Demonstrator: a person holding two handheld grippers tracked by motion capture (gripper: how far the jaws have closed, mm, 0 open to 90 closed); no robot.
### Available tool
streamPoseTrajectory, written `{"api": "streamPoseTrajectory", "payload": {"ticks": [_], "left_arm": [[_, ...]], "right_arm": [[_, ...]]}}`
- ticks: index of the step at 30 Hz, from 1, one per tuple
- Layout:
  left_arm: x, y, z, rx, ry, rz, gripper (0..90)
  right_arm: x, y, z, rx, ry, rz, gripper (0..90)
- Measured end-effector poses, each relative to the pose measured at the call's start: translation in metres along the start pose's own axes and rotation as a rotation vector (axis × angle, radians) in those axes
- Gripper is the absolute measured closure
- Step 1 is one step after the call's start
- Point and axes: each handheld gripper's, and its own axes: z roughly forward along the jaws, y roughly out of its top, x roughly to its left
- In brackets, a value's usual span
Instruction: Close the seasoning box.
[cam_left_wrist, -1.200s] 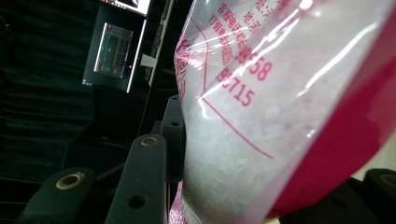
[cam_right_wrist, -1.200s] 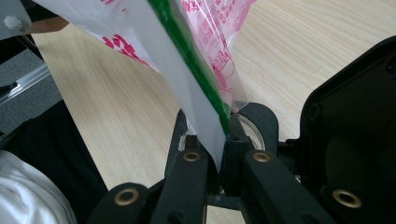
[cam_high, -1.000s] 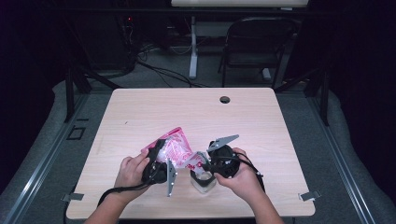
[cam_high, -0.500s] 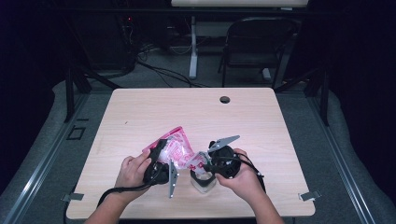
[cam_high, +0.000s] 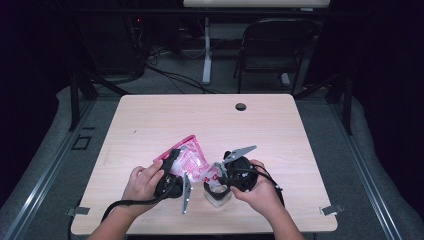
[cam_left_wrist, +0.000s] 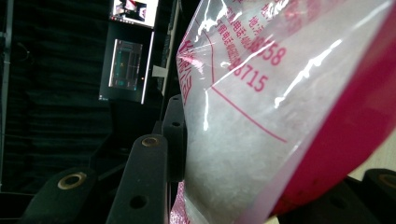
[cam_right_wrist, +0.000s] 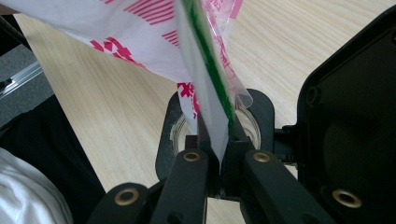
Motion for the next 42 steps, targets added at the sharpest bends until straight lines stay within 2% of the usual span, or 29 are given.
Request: {"api": "streamPoseTrajectory", "payload": {"ticks": [14, 18, 33, 36, 37, 42], "left_arm": [[0.002, 0.005, -0.001, -0.005, 0.014, 0.047, 68.1], [0.003, 0.006, -0.002, 0.003, -0.001, 0.053, 68.2], [0.005, 0.009, -0.002, -0.004, -0.003, 0.096, 69.0], [0.006, 0.01, -0.004, 0.02, -0.018, 0.105, 69.2], [0.005, 0.01, -0.003, 0.0, -0.006, 0.106, 69.2], [0.006, 0.011, -0.003, -0.003, -0.004, 0.117, 69.4]], "right_arm": [[-0.001, -0.002, 0.001, 0.002, -0.01, 0.003, 89.8], [-0.001, -0.002, 0.001, 0.001, -0.011, 0.003, 89.9], [-0.001, -0.003, 0.001, 0.006, -0.019, -0.003, 89.9], [-0.001, -0.003, 0.001, 0.009, -0.02, -0.001, 89.9], [-0.001, -0.003, 0.001, 0.009, -0.02, -0.001, 89.9], [-0.001, -0.003, 0.001, 0.01, -0.02, 0.0, 89.9]]}}
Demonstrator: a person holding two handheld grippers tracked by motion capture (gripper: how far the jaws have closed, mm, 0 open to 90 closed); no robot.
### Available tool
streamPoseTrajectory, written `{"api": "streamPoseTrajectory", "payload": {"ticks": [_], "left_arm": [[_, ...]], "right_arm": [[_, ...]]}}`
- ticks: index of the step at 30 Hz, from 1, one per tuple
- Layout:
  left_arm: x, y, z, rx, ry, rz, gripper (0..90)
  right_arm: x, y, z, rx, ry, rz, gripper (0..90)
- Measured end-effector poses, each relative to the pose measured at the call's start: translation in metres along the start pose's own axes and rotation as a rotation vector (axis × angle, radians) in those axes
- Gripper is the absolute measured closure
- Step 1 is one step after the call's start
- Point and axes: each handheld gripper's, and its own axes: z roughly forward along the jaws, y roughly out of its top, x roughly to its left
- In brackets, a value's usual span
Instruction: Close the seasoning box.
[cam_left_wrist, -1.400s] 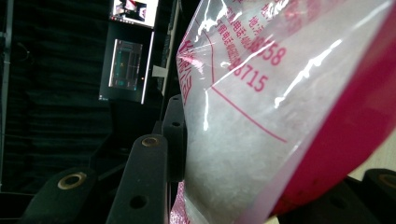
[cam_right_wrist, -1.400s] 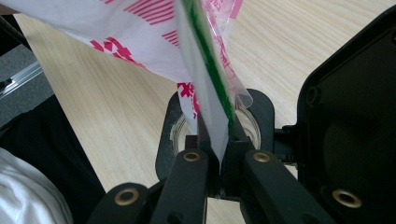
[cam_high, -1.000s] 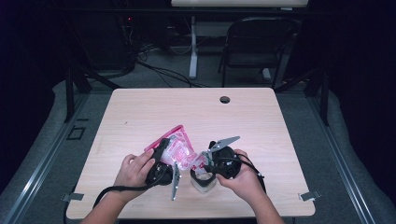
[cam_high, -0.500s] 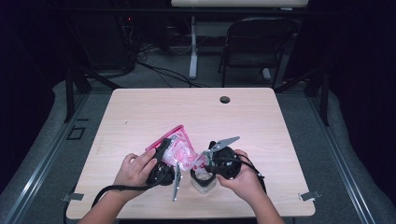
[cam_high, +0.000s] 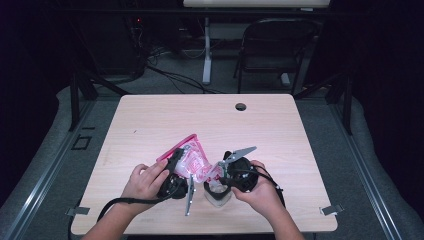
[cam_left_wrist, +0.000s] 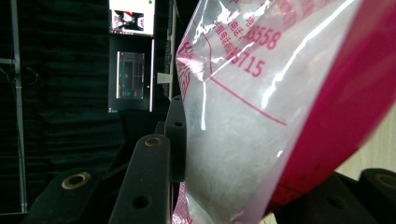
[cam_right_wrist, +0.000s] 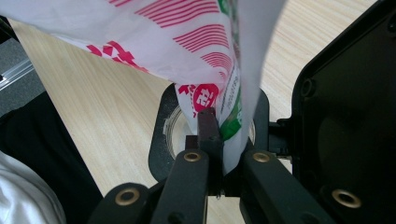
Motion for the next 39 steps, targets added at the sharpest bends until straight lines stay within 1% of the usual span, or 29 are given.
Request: {"api": "streamPoseTrajectory", "payload": {"ticks": [6, 8, 14, 15, 16, 17, 18, 23, 28, 33, 34, 36, 39], "left_arm": [[-0.0003, 0.0004, 0.0001, 0.002, -0.005, 0.007, 69.5], [0.0003, 0.0007, -0.0001, 0.003, -0.006, 0.017, 69.5], [0.0005, 0.001, -0.0003, 0.005, -0.006, 0.027, 69.6], [0.0011, 0.0018, -0.0012, 0.021, -0.016, 0.03, 69.6], [0.0007, 0.0018, -0.0013, 0.025, -0.02, 0.028, 69.6], [0.0007, 0.0018, -0.0013, 0.025, -0.02, 0.028, 69.6], [0.0008, 0.0018, -0.0006, 0.013, -0.009, 0.035, 69.6], [0.0011, 0.0024, -0.0007, 0.011, -0.01, 0.036, 69.7], [0.0022, 0.0034, -0.0009, 0.005, -0.001, 0.049, 69.7], [0.0021, 0.0036, -0.0014, 0.008, -0.008, 0.049, 69.7], [0.0026, 0.0039, -0.0018, 0.011, -0.007, 0.055, 69.7], [0.0032, 0.004, -0.002, 0.007, -0.003, 0.062, 69.7], [0.0033, 0.004, -0.002, 0.006, -0.003, 0.059, 69.7]], "right_arm": [[0.0, 0.0, 0.0002, 0.003, -0.004, -0.002, 89.9], [0.0, 0.0, 0.0004, 0.003, -0.004, -0.001, 89.9], [0.0002, 0.0003, 0.0007, 0.005, -0.003, 0.0, 90.0], [0.0, 0.0006, 0.0006, 0.011, -0.002, -0.005, 89.9], [0.0004, 0.0005, 0.0011, 0.008, -0.003, -0.002, 90.0], [0.0006, 0.0005, 0.0014, 0.006, -0.005, -0.002, 90.0], [0.0007, 0.0006, 0.0014, 0.007, -0.005, -0.002, 89.9], [0.0007, 0.0006, 0.0014, 0.007, -0.006, -0.003, 89.9], [0.001, 0.0005, 0.0016, 0.004, -0.008, -0.001, 89.9], [0.0015, 0.0004, 0.0018, -0.001, -0.011, 0.002, 90.0], [0.0009, 0.001, 0.0011, 0.011, -0.01, -0.008, 90.0], [0.0012, 0.0011, 0.0012, 0.011, -0.011, -0.008, 89.9], [0.0018, 0.001, 0.0013, 0.006, -0.01, -0.005, 89.9]]}}
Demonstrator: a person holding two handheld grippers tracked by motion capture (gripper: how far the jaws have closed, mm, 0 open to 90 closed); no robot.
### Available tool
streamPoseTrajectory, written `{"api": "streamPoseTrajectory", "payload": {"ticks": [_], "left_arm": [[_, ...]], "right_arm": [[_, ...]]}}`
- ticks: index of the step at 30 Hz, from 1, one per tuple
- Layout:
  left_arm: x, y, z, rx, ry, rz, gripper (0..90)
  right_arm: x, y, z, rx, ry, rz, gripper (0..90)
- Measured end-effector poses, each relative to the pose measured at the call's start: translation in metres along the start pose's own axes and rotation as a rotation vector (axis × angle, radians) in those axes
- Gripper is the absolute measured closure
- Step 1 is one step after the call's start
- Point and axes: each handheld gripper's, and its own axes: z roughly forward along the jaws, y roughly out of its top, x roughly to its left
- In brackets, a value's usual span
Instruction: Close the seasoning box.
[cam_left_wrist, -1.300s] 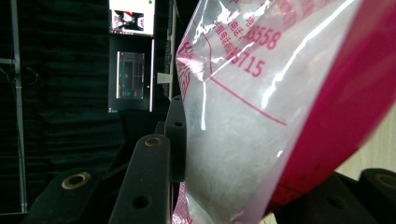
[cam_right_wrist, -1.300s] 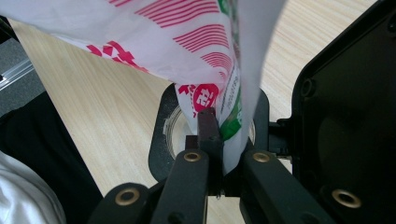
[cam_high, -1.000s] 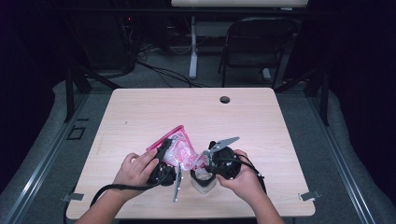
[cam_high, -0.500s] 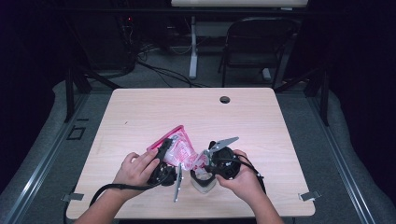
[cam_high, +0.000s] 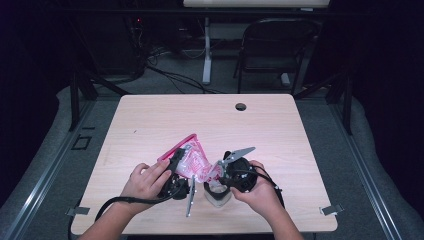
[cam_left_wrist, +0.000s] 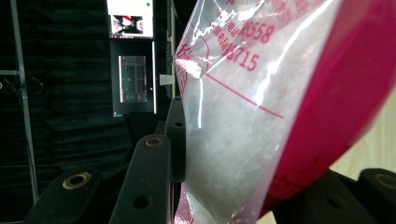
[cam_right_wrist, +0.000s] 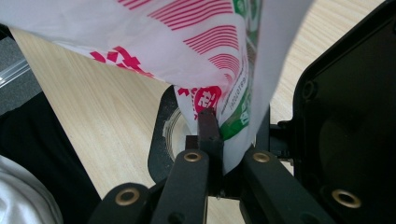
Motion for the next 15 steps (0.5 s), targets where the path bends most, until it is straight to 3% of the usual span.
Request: {"api": "streamPoseTrajectory", "payload": {"ticks": [15], "left_arm": [[0.0025, 0.0039, -0.0007, -0.022, 0.016, 0.013, 69.7]], "right_arm": [[-0.0002, -0.0009, 0.0011, 0.001, -0.001, 0.001, 89.9]]}}
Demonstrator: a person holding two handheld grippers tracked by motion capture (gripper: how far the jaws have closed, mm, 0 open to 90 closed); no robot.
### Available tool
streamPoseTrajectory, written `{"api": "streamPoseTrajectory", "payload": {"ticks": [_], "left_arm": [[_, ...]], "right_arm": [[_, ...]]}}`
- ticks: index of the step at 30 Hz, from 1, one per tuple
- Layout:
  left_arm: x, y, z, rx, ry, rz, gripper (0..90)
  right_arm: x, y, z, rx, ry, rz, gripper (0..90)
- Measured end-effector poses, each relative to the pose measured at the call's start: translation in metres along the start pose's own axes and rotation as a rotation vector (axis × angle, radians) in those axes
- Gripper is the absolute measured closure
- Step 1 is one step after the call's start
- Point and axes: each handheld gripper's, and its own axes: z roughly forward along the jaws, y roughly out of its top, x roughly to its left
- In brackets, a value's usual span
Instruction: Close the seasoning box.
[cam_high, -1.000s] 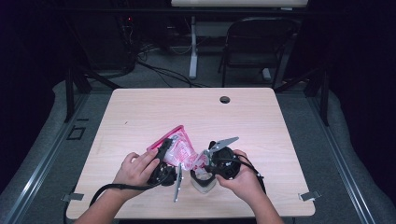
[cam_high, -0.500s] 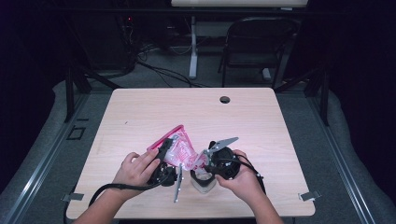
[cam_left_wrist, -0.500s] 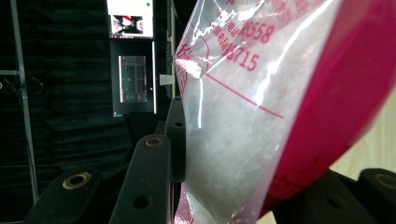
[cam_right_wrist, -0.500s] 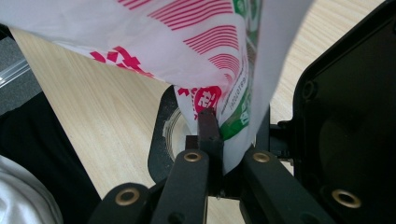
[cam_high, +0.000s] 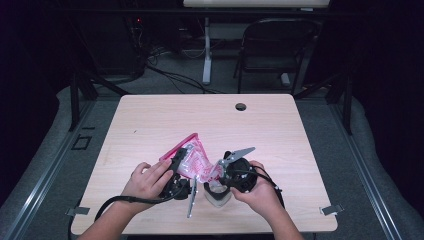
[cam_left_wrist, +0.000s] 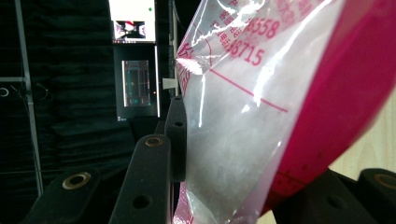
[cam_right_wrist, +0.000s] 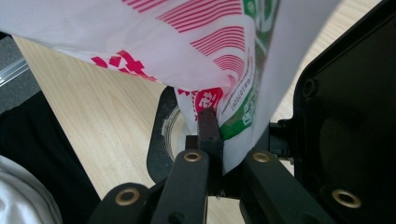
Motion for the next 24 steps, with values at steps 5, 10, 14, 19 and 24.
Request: {"api": "streamPoseTrajectory", "payload": {"ticks": [5, 10, 14, 19, 24], "left_arm": [[0.0014, 0.0011, -0.0009, 0.007, -0.007, 0.005, 69.7], [0.0023, 0.0018, -0.0012, 0.002, -0.001, 0.015, 69.8], [0.0029, 0.0022, -0.0019, 0.004, -0.002, 0.02, 69.7], [0.0032, 0.003, -0.0025, 0.007, -0.009, 0.021, 69.9], [0.0046, 0.0038, -0.0029, 0.002, 0.001, 0.036, 70.3]], "right_arm": [[0.0003, -0.0002, -0.0001, -0.002, -0.001, 0.002, 90.0], [0.0001, -0.0004, -0.0003, -0.001, -0.002, 0.002, 89.9], [0.0007, -0.0004, 0.0001, -0.002, -0.003, 0.001, 89.9], [0.0007, 0.0, 0.0001, 0.006, -0.004, -0.007, 89.9], [0.0013, 0.0, 0.0005, 0.0, -0.002, -0.004, 89.9]]}}
